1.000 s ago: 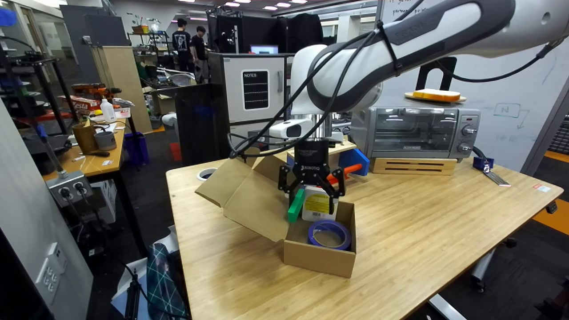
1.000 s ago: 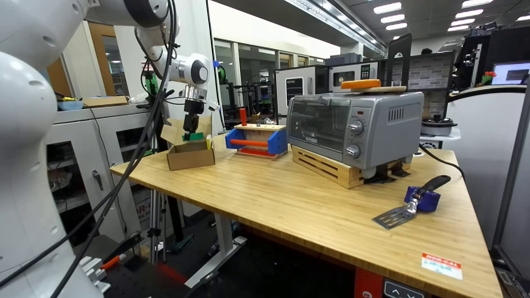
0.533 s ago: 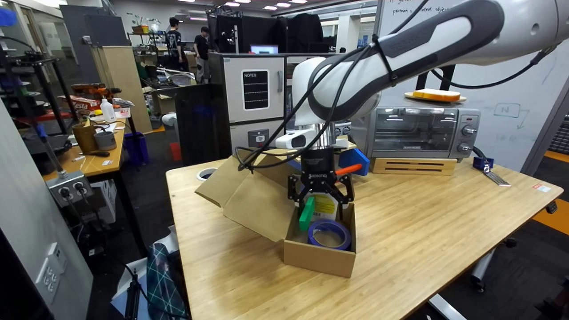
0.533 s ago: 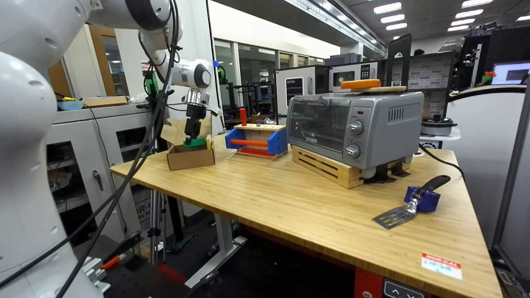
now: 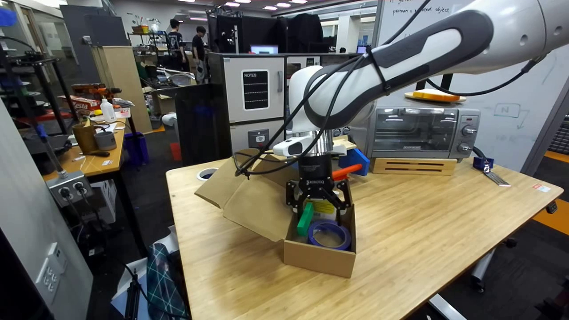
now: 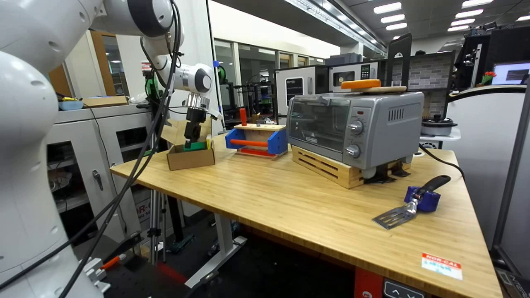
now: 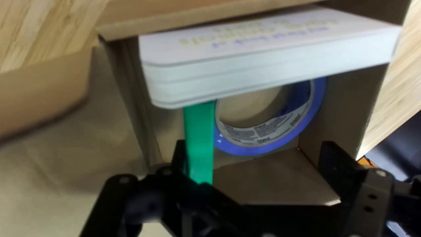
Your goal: Place the book, blue masking tape, and green block in the box
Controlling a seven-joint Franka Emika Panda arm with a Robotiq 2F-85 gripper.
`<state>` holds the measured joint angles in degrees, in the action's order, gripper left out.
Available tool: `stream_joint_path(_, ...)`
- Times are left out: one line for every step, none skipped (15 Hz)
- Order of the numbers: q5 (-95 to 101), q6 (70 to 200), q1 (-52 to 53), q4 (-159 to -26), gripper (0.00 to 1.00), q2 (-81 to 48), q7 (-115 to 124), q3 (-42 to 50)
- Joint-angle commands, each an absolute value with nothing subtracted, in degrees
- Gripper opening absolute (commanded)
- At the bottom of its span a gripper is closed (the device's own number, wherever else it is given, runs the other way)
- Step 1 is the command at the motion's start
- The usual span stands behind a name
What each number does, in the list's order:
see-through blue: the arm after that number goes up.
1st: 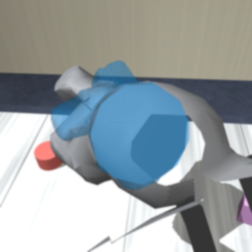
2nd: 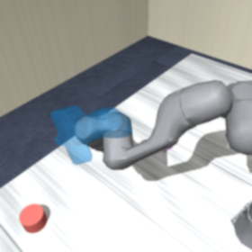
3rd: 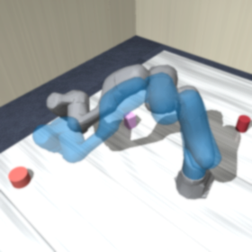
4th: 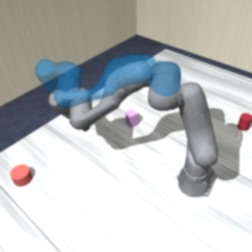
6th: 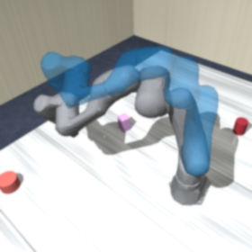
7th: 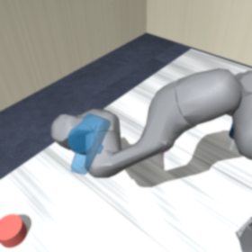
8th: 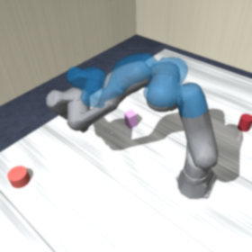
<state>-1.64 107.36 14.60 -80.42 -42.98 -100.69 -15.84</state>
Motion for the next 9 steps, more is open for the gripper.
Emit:
stream_joint_path(-0.7,105.5,15.0,-77.9,1.0,-44.0,-100.4,-16.3)
stream_joint_path(-0.8,105.5,15.0,-78.0,1.0,-43.9,-100.5,-16.3)
stream_joint_path(-0.8,105.4,15.0,-78.1,1.0,-43.9,-100.6,-16.3)
stream_joint_path(-0.8,105.3,15.0,-78.2,1.0,-43.9,-100.6,-16.3)
stream_joint_path(-0.9,105.2,14.8,-78.5,1.0,-43.9,-100.5,-16.2)
stream_joint_path(-1.0,105.0,14.7,-78.6,1.0,-43.9,-100.5,-16.2)
stream_joint_path(-1.0,105.0,14.6,-78.7,1.0,-43.9,-100.5,-16.2)
stream_joint_path(-1.0,104.9,14.5,-78.7,0.99,-44.0,-100.6,-16.1)
stream_joint_path(-1.1,104.7,14.3,-78.7,0.99,-44.0,-100.6,-16.1)
